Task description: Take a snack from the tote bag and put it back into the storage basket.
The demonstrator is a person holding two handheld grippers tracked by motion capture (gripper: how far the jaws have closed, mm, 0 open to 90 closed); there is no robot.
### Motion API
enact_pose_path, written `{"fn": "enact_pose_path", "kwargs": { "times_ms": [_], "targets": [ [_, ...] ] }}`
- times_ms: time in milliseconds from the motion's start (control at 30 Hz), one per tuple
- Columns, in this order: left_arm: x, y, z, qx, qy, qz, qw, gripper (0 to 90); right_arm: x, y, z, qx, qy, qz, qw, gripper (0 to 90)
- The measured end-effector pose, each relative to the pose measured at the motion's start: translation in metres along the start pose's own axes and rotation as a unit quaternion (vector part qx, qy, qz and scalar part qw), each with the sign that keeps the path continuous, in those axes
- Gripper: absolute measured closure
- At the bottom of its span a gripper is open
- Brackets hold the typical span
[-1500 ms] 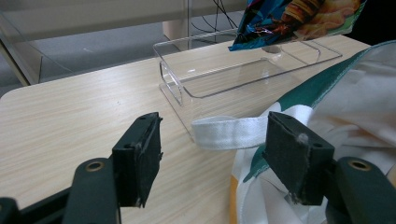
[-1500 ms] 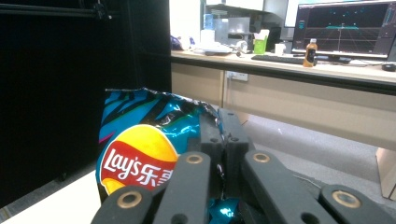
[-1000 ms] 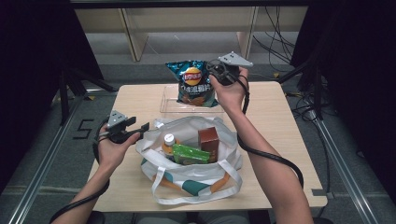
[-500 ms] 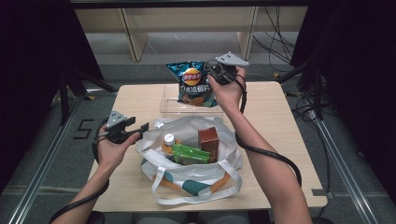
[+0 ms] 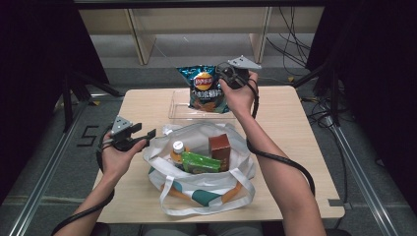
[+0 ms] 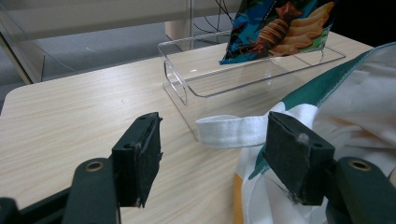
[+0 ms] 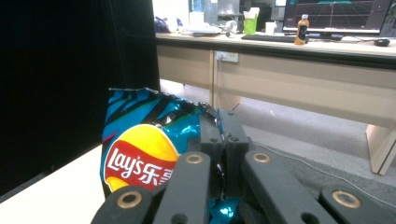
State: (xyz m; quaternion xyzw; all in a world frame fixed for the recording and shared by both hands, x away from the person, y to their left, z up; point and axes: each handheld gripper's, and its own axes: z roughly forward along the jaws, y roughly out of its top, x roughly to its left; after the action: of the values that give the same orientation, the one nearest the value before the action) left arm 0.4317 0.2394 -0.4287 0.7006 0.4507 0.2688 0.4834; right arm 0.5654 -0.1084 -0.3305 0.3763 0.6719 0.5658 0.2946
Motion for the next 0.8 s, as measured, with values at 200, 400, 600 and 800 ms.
{"fn": "enact_pose_path", "kwargs": {
  "times_ms": [200,400,600,800],
  "targets": [
    [0.0,0.0,0.0,0.0,0.0,0.0,1.0,35.3,0.0,-0.002,0.004,0.004,-0.002,0.001,1.0,90.0],
    [0.0,0.0,0.0,0.0,-0.001,0.0,1.0,35.4,-0.001,0.0,0.007,0.006,-0.005,0.009,0.9999,90.0],
    [0.0,0.0,0.0,0.0,-0.001,-0.001,1.0,35.3,-0.004,-0.001,0.013,0.005,-0.01,0.012,0.9999,90.0],
    [0.0,0.0,0.001,0.0,-0.002,0.0,1.0,35.3,-0.007,-0.002,0.017,0.01,-0.011,0.017,0.9997,90.0]
  ]
}}
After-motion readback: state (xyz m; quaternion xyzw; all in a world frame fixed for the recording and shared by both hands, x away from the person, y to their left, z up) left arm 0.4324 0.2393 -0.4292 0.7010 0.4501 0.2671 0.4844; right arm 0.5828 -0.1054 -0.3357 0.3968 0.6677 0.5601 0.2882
